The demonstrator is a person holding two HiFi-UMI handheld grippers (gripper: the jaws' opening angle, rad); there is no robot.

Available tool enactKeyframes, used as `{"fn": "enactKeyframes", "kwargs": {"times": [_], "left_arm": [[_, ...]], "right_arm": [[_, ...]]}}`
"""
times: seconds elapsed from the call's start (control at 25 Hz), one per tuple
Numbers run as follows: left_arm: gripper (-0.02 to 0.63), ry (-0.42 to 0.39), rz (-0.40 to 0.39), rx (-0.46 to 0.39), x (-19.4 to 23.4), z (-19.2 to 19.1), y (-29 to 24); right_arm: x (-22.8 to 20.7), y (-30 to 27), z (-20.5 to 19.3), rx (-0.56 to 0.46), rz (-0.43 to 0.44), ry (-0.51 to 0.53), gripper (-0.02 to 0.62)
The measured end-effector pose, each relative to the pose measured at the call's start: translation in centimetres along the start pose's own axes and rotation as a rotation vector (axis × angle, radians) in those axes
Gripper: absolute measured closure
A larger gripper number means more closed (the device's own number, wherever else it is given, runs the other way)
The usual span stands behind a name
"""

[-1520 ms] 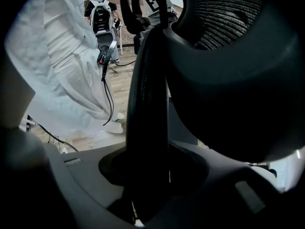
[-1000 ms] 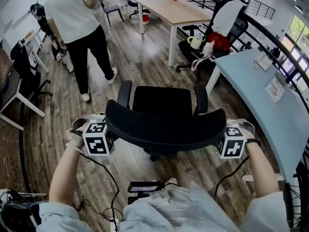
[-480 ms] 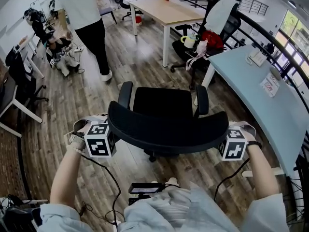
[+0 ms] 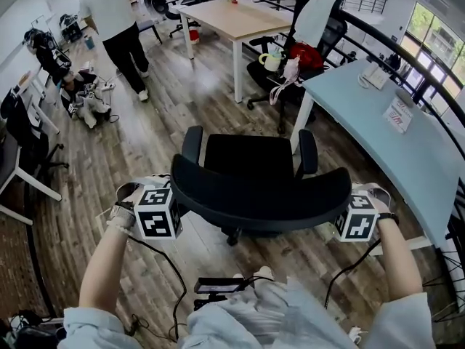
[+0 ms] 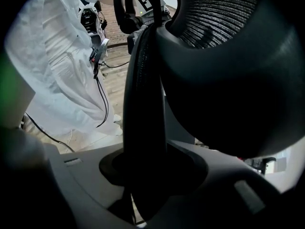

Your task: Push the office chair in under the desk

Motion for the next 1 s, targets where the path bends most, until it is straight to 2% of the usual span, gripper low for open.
{"fn": "enactKeyframes", "kwargs": {"times": [0.32, 0.68, 1.0], "left_arm": [[0.474, -0.017, -0.007, -0.001, 0.0, 0.1, 0.2], [0.479, -0.028, -0.014, -0.001, 0.4, 0.4, 0.1], [0.479, -0.046, -0.014, -0.009, 1.4, 1.6, -0.7]], "right_arm": [[0.2, 0.3, -0.1, 0.008, -0.013, -0.041, 0.44], [0.0, 0.3, -0.2, 0.001, -0.019, -0.038, 0.448], [-0.5, 0.2, -1.9, 0.007, -0.03, -0.057, 0.449]]}}
Point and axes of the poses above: the fingertips, and each gripper's own axes: y backward along the fingers, x to its left, z out of its top, the point moved 3 cm from there along y, backward along the fingers, and after that the axes turned 13 degrees about -y, right-handed, at the moved point
